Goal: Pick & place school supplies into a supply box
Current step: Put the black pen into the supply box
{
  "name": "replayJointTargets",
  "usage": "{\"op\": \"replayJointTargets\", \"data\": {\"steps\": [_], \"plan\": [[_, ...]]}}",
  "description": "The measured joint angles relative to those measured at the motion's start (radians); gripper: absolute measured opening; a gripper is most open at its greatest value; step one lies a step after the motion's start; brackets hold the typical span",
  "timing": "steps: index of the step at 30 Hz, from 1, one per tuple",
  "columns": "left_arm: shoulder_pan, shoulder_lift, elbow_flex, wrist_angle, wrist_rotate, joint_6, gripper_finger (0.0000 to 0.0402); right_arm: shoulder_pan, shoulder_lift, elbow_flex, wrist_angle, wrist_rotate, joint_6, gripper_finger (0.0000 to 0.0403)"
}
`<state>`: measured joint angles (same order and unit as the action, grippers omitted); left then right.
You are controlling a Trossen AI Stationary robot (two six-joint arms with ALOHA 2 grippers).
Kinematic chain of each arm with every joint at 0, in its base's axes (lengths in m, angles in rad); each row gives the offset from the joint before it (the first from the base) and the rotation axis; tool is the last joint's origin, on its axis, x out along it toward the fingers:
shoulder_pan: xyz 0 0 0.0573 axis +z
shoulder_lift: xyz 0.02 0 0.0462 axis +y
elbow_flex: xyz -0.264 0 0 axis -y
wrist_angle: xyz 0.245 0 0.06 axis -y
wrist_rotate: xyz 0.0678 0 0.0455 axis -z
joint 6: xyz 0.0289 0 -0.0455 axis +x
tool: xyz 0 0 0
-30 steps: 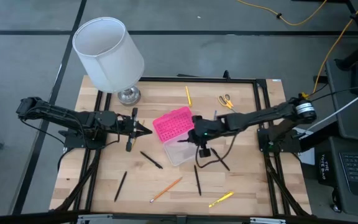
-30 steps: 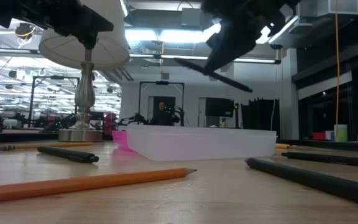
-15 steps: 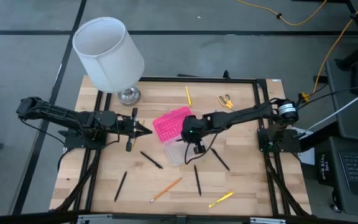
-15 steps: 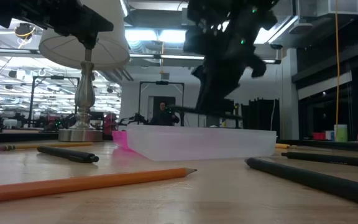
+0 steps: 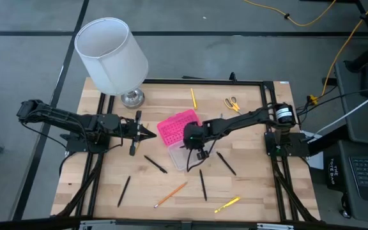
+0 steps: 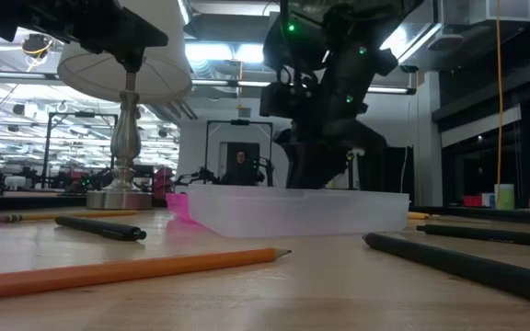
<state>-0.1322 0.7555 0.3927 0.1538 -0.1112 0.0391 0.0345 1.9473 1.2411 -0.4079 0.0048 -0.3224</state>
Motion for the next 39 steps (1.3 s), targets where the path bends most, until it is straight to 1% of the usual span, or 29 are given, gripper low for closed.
{"op": "replayJointTargets", "data": {"steps": [21,28,33,39], "plan": [[0.0,0.0,0.0,0.0,0.0,0.0,0.0004,0.0,0.003,0.0,0.022,0.001,0.007,0.0077],[0.0,0.0,0.0,0.0,0.0,0.0,0.0004,0.006,-0.074,0.002,0.031,0.005,0.082,0.008],[0.0,0.0,0.0,0.002,0.0,0.0,0.0004,0.034,-0.136,0.002,-0.004,0.065,0.131,0.008],[0.0,0.0,0.0,0.001,0.0,0.0,0.0004,0.108,-0.23,-0.037,-0.083,0.187,0.261,0.008]]}}
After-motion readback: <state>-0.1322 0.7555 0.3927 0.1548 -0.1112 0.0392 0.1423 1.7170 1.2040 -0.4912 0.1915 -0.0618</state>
